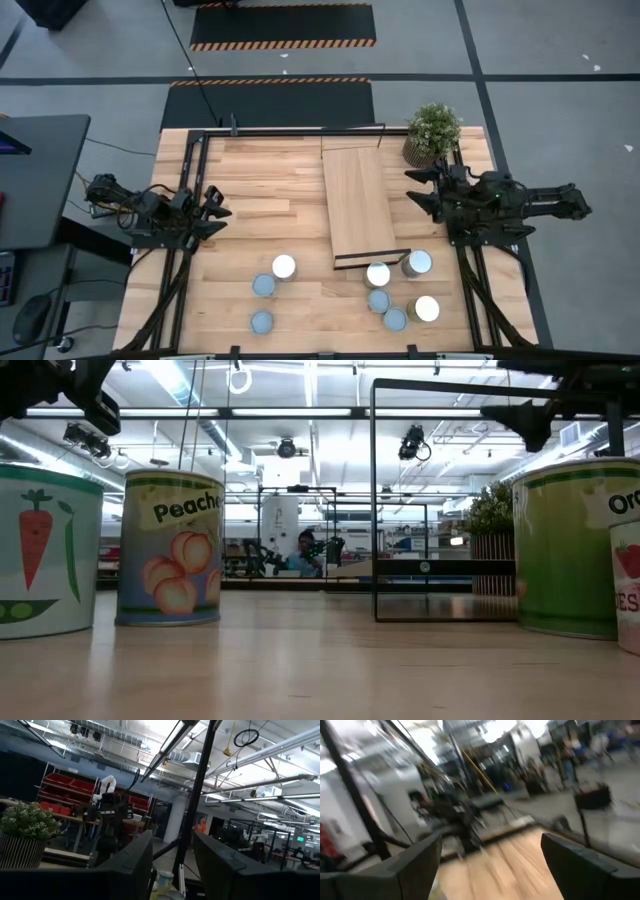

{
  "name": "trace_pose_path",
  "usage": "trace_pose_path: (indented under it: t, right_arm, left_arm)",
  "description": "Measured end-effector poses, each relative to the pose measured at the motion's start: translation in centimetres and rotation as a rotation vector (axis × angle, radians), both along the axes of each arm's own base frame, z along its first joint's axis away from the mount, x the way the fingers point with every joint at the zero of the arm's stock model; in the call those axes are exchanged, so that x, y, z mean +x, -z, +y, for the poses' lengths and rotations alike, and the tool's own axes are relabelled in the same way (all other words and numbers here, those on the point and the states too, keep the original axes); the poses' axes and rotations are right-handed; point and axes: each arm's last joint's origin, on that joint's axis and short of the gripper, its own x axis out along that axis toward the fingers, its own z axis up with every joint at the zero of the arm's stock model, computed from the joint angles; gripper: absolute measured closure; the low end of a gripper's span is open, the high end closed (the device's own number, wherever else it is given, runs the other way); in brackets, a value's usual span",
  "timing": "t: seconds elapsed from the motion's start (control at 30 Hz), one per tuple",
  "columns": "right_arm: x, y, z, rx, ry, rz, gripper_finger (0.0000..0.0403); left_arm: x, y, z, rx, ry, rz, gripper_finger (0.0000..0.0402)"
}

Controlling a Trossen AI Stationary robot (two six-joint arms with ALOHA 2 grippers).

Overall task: Pick and place cans onto a shelf
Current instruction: Put the right canned peaches on the shelf

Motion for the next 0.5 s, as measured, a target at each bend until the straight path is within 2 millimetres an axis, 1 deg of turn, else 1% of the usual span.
trace_pose_path:
  t: [0.1, 0.17, 0.3, 0.43, 0.5]
  right_arm:
    - [0.8, 0.1, -0.2, 0.030, 0.063, 0.139, 0.0055]
    - [1.3, -0.3, -0.2, 0.044, 0.093, 0.206, 0.0055]
    - [1.7, -2.0, -0.2, 0.072, 0.112, 0.360, 0.0055]
    - [1.7, -4.5, -0.1, 0.124, 0.115, 0.499, 0.0055]
    - [1.6, -5.3, 0.0, 0.136, 0.137, 0.617, 0.0055]
  left_arm:
    - [0.1, 0.1, 0.0, 0.016, -0.004, 0.014, 0.0253]
    - [0.1, 0.2, 0.0, 0.060, -0.023, 0.012, 0.0253]
    - [0.1, 0.1, 0.0, 0.127, -0.055, 0.002, 0.0253]
    - [0.0, 0.1, 0.0, 0.295, -0.132, -0.021, 0.0253]
    - [0.0, 0.1, 0.0, 0.367, -0.165, -0.029, 0.0253]
